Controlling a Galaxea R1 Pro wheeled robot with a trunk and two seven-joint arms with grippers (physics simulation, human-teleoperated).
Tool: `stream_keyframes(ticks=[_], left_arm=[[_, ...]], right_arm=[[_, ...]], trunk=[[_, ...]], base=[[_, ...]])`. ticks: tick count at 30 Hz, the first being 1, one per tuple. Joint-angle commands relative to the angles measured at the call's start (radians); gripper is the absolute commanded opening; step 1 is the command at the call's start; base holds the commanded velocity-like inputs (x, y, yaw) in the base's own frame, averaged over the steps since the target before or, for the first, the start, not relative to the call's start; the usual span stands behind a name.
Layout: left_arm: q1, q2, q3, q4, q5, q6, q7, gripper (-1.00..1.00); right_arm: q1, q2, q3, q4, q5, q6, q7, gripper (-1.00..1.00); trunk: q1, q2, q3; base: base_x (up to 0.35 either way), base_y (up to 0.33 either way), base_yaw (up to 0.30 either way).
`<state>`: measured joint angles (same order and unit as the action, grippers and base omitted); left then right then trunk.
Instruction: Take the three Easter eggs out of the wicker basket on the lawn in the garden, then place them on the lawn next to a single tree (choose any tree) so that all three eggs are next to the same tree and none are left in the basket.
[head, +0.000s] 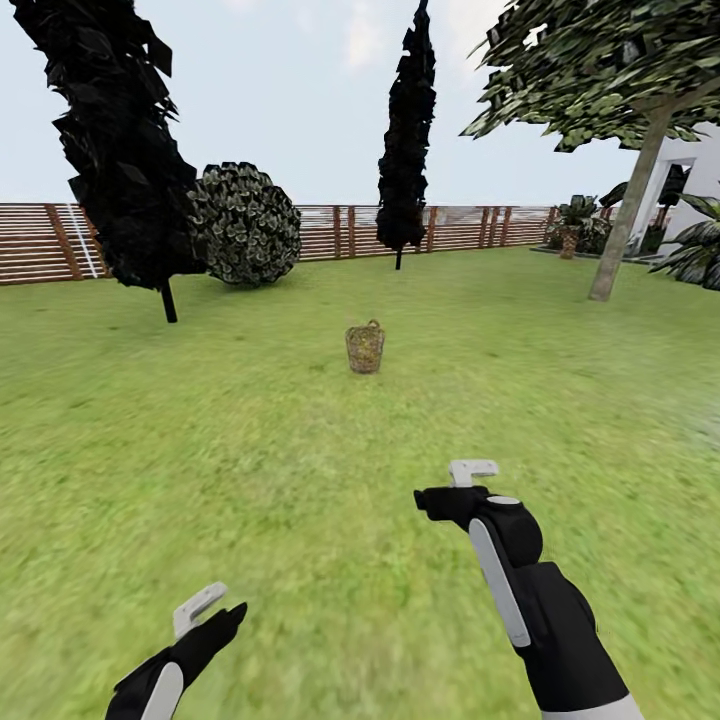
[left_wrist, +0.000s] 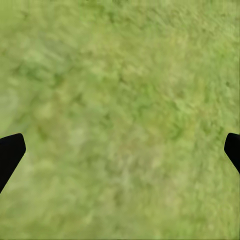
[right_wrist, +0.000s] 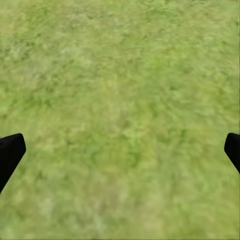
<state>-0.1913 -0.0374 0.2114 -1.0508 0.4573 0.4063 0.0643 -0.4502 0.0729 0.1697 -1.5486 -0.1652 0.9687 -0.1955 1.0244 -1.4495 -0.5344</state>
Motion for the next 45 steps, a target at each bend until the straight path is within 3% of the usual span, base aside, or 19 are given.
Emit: stream_keyframes(ticks=[1,34,36,42,45], left_arm=[[0.000,-0.001,0.001,0.005,0.011,0.007,0.005,1.00],[0.000,-0.001,0.000,0.030,0.010,0.008,0.005,1.00],[0.000,0.000,0.000,0.036,0.010,0.009,0.005,1.00],[-0.002,0.000,0.002,0.046,0.009,0.009,0.005,1.00],[-0.002,0.000,0.002,0.052,0.009,0.009,0.006,1.00]], right_arm=[[-0.001,0.002,0.000,0.000,-0.012,0.004,-0.010,1.00],[-0.007,0.010,-0.003,0.025,-0.013,0.015,-0.010,1.00],[-0.009,0.018,-0.014,0.042,-0.014,0.015,-0.011,1.00],[-0.029,0.062,-0.103,0.130,-0.014,0.012,-0.025,1.00],[-0.047,0.078,-0.144,0.175,-0.020,0.003,-0.094,1.00]], trunk=[[0.001,-0.001,-0.001],[0.001,-0.001,-0.001],[0.001,-0.001,-0.001],[0.001,-0.001,-0.001],[0.001,-0.001,-0.001]], base=[[0.330,0.000,0.000],[0.330,0.000,0.000],[0.330,0.000,0.000],[0.330,0.000,0.000],[0.330,0.000,0.000]])
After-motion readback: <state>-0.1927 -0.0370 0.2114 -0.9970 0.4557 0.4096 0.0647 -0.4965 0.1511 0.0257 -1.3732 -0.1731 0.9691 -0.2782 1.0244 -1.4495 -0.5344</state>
